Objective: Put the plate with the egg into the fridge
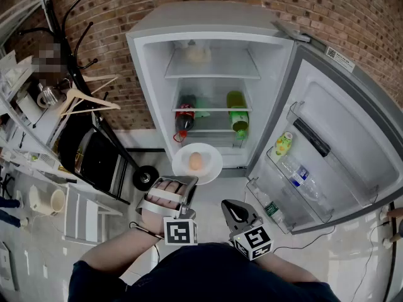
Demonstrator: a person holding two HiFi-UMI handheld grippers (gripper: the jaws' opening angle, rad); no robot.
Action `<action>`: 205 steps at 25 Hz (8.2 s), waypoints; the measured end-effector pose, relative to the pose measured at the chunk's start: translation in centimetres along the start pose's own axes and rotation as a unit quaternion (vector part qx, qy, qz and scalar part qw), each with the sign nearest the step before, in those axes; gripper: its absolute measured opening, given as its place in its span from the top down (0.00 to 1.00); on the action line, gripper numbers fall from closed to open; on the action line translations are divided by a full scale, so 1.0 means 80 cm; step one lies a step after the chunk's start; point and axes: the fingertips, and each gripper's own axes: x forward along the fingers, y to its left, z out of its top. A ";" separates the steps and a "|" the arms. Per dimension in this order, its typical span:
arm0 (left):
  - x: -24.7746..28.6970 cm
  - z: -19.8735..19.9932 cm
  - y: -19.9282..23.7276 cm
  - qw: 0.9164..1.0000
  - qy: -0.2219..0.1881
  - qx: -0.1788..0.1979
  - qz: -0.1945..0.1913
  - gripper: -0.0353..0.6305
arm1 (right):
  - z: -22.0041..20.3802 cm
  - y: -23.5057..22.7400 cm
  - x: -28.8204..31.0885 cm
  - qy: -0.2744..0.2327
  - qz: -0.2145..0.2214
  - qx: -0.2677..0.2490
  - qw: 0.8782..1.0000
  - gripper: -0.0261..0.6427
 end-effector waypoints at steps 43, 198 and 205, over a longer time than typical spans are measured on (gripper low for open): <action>0.166 -0.016 0.027 0.999 0.038 0.006 0.003 0.92 | -0.024 -0.091 0.050 0.023 0.015 0.011 1.000 0.95; 0.233 -0.026 0.003 0.877 -0.146 -0.427 -0.169 0.94 | -0.004 -0.177 0.211 0.049 0.008 0.004 0.999 0.95; 0.216 -0.004 -0.002 0.805 -0.210 -0.512 -0.212 0.94 | -0.001 -0.166 0.215 0.049 0.023 -0.002 0.999 0.95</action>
